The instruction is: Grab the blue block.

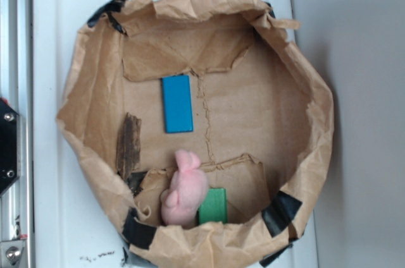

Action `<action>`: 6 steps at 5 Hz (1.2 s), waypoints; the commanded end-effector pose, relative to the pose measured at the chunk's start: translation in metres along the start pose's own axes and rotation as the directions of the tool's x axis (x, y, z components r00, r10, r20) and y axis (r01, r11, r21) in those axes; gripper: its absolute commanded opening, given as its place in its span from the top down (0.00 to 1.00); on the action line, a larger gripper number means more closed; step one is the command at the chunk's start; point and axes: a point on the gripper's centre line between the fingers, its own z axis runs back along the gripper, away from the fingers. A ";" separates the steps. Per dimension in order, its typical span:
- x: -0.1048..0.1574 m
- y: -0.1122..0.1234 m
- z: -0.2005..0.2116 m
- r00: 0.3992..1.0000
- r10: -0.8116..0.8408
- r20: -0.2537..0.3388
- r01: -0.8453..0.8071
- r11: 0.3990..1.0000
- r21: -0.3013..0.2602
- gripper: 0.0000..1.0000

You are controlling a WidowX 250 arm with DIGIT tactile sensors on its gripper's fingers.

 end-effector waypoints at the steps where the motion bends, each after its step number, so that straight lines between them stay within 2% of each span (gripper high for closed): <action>1: 0.002 0.002 0.003 1.000 0.007 0.012 -0.007 1.000 0.002 0.00; 2: 0.015 -0.014 -0.013 0.988 0.143 0.059 -0.140 0.989 -0.055 0.00; 3: 0.039 -0.025 -0.033 0.972 0.230 0.052 -0.229 0.973 -0.027 0.00; 4: 0.057 -0.027 -0.054 0.937 0.345 0.052 -0.345 0.939 -0.002 0.00; 5: 0.081 -0.023 -0.077 0.880 0.471 0.064 -0.474 0.879 0.047 0.00; 6: 0.107 -0.004 -0.110 0.771 0.614 0.169 -0.628 0.777 0.041 0.00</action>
